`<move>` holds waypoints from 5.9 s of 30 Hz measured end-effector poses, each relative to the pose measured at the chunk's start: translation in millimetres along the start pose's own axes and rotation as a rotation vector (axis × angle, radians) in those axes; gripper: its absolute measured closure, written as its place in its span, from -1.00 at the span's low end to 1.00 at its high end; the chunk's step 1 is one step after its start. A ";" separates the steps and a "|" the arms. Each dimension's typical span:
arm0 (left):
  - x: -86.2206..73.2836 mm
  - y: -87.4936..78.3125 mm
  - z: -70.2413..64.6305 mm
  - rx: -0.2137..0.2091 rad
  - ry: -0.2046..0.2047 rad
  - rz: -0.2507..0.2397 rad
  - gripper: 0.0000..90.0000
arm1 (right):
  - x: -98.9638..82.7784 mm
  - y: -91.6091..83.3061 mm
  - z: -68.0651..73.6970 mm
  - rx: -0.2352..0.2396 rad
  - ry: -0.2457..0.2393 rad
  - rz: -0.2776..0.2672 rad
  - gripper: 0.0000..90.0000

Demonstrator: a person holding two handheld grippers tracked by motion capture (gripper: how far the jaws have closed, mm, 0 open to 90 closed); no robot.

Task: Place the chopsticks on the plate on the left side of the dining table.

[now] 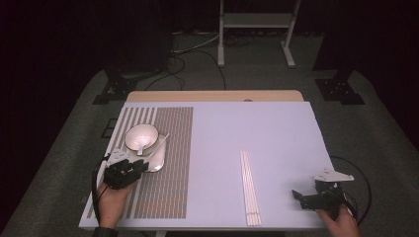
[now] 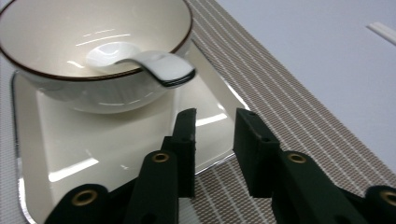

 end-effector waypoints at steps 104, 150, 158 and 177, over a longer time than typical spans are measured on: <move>48.8 123.4 -221.7 -0.290 0.181 0.052 -1.00 | -0.2 -0.1 0.2 0.000 0.001 0.000 -1.00; 27.8 143.2 -246.2 -0.263 0.275 0.166 -1.00 | -0.2 -0.2 0.2 0.000 0.001 0.001 -1.00; 16.0 110.2 -257.0 -0.295 0.266 0.124 -1.00 | -0.2 -0.2 0.3 0.000 0.001 0.001 -1.00; -35.9 75.0 -286.8 -0.328 0.298 0.126 -1.00 | -0.2 -0.2 0.2 0.000 0.001 0.000 -1.00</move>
Point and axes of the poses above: each handheld gripper's, and its own axes: y roughly forward along the jaws, x roughly out of its top, z roughly to its left, the point moved 10 cm from there along y, roughly forward along the jaws, and after that the axes turned 1 degree about -z, right-handed, at the moved point
